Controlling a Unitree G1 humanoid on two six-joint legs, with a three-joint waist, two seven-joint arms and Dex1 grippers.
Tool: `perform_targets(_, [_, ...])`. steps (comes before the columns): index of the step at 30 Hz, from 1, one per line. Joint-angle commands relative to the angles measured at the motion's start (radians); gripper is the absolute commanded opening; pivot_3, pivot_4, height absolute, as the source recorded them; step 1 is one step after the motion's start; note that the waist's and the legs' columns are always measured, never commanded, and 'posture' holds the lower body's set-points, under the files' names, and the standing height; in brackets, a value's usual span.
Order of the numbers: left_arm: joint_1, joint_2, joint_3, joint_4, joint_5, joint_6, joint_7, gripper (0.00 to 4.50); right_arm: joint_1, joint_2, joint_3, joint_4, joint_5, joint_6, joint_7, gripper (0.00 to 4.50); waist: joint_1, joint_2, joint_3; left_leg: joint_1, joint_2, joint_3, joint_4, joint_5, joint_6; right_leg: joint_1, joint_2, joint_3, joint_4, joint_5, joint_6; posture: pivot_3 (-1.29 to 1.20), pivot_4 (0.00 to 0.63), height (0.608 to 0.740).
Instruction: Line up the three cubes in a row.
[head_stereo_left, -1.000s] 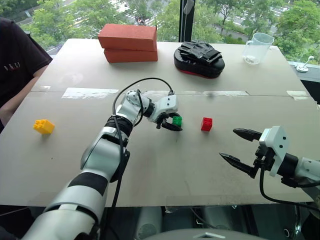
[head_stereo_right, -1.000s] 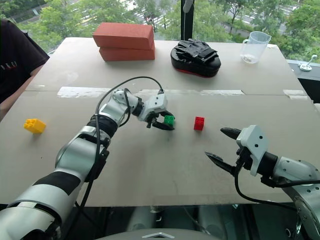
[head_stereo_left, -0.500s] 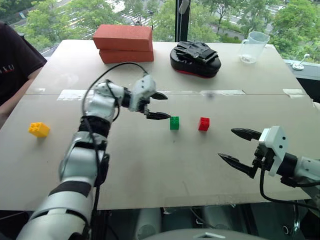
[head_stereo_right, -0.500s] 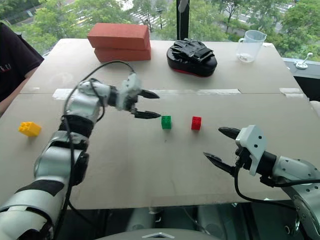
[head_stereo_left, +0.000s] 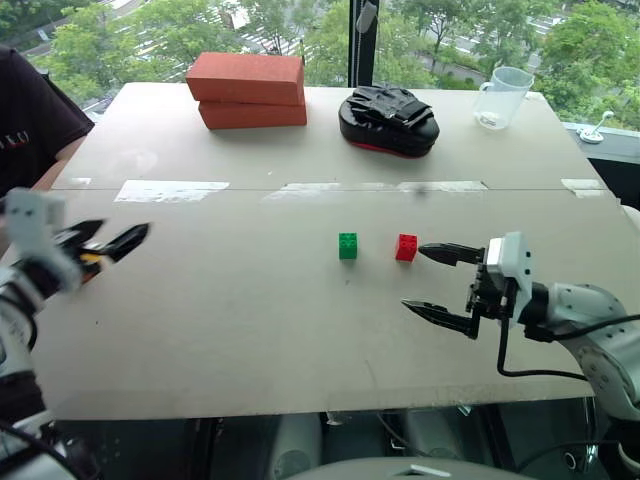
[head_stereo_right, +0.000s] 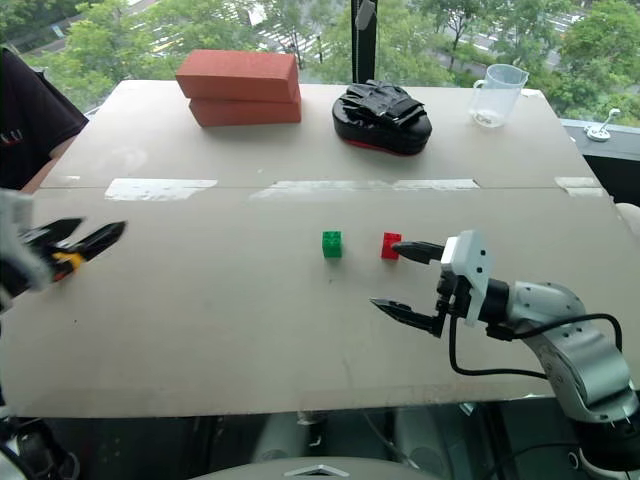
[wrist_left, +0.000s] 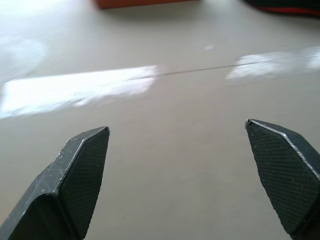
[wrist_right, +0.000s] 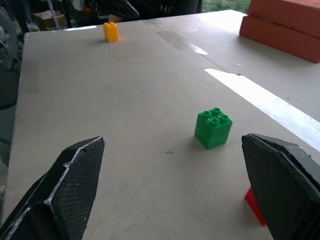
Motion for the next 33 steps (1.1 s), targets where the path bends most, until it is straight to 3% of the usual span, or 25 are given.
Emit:
perform_targets(1, [0.038,0.017,0.101,-0.062,0.024,0.007,0.145,4.46,-0.046,0.010,0.016,0.013,0.005,-0.023,0.033,4.50,0.008,-0.001,-0.001,0.000,0.000,0.000,0.000,0.000,0.000,0.000,0.000,-0.001,0.000,0.000,0.000,0.00,0.150,0.740])
perform_targets(8, [0.027,0.093,0.038,0.071,-0.013,0.024,0.093,4.46,-0.093,0.018,0.034,0.032,0.012,-0.023,0.064,4.50,0.022,-0.002,-0.001,0.000,-0.001,0.000,0.000,0.000,0.000,0.000,-0.003,-0.002,0.000,-0.001,-0.002,0.00,0.150,0.740])
perform_targets(15, [-0.114,0.191,-0.159,0.377,0.005,-0.118,-0.061,4.46,-0.085,0.015,0.028,-0.002,0.017,-0.025,0.071,4.50,0.020,-0.002,-0.001,0.000,-0.001,0.003,-0.001,0.000,0.000,-0.001,-0.003,-0.001,0.000,-0.001,-0.002,0.00,0.150,0.740])
perform_targets(20, [-0.270,0.230,-0.288,0.665,0.081,-0.291,-0.061,4.46,-0.066,0.002,0.010,-0.033,0.021,-0.019,0.064,4.50,0.020,-0.002,-0.002,0.000,-0.002,0.009,-0.001,0.000,0.000,-0.001,-0.002,-0.001,0.000,0.000,-0.001,0.00,0.150,0.740])
perform_targets(23, [-0.335,0.231,-0.350,0.806,0.120,-0.410,-0.076,3.62,-0.050,-0.007,-0.003,-0.053,0.025,-0.013,0.055,4.50,0.020,-0.002,-0.001,-0.001,-0.002,0.010,-0.001,0.000,0.000,-0.002,-0.002,-0.001,0.000,0.000,0.000,0.00,0.150,0.740])
perform_targets(28, [-0.387,0.224,-0.371,0.924,0.113,-0.522,-0.118,1.36,-0.019,-0.026,-0.027,-0.080,0.029,-0.007,0.035,4.50,0.020,-0.003,-0.002,-0.001,-0.001,0.012,-0.001,0.000,0.000,-0.003,-0.002,0.000,0.000,0.000,0.000,0.00,0.150,0.740])
perform_targets(31, [-0.384,0.207,-0.349,0.848,0.042,-0.515,-0.242,1.29,0.019,-0.039,-0.053,-0.108,0.031,0.000,0.017,4.50,0.020,-0.003,-0.002,-0.001,-0.001,0.011,-0.001,0.000,0.000,-0.003,-0.002,0.000,0.000,0.000,0.000,0.00,0.150,0.740])
perform_targets(33, [-0.359,0.174,-0.375,0.678,-0.026,-0.442,-0.372,1.29,0.039,-0.044,-0.067,-0.122,0.034,0.003,0.005,4.50,0.024,-0.003,-0.002,-0.001,-0.001,0.011,-0.001,0.000,0.000,-0.003,-0.002,0.000,0.000,0.000,0.000,0.00,0.150,0.740])
